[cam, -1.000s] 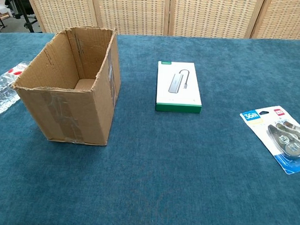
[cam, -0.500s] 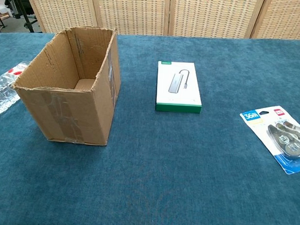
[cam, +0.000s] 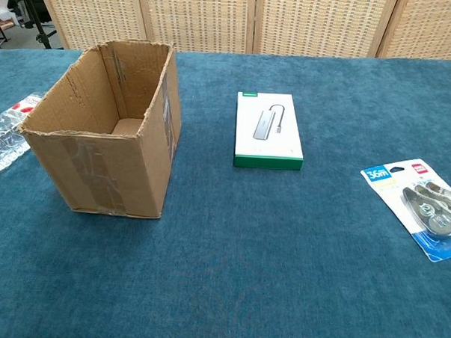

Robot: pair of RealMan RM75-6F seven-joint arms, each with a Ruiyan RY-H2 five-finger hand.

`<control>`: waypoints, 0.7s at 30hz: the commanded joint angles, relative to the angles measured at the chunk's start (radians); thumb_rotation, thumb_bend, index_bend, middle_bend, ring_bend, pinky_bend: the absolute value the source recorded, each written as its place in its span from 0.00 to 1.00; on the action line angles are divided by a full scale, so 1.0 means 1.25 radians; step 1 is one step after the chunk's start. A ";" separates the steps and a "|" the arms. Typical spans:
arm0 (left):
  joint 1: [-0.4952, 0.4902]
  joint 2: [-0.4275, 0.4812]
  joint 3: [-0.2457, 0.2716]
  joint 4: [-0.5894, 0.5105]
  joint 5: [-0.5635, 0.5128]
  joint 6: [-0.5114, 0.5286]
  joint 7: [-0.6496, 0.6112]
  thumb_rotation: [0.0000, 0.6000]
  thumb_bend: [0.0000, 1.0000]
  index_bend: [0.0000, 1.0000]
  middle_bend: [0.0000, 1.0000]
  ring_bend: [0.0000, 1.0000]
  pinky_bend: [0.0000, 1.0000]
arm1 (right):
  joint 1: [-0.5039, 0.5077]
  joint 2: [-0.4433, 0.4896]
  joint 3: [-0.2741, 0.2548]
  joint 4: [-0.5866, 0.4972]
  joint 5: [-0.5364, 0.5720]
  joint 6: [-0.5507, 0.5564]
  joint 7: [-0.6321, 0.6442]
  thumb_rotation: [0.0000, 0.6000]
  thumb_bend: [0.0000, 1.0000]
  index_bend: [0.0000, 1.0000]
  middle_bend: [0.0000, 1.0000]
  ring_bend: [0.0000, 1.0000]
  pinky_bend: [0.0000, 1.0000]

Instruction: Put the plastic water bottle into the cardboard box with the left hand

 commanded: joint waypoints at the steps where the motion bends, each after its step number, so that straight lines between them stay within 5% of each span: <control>1: -0.001 -0.004 -0.005 -0.003 -0.011 -0.004 0.004 1.00 0.33 0.07 0.00 0.00 0.00 | 0.000 0.000 0.000 0.000 -0.001 0.001 0.000 1.00 0.14 0.15 0.00 0.00 0.00; 21: -0.061 -0.024 -0.090 -0.078 -0.185 -0.124 -0.053 1.00 0.33 0.07 0.00 0.00 0.00 | 0.002 -0.001 -0.003 0.002 -0.007 -0.001 0.003 1.00 0.14 0.15 0.00 0.00 0.00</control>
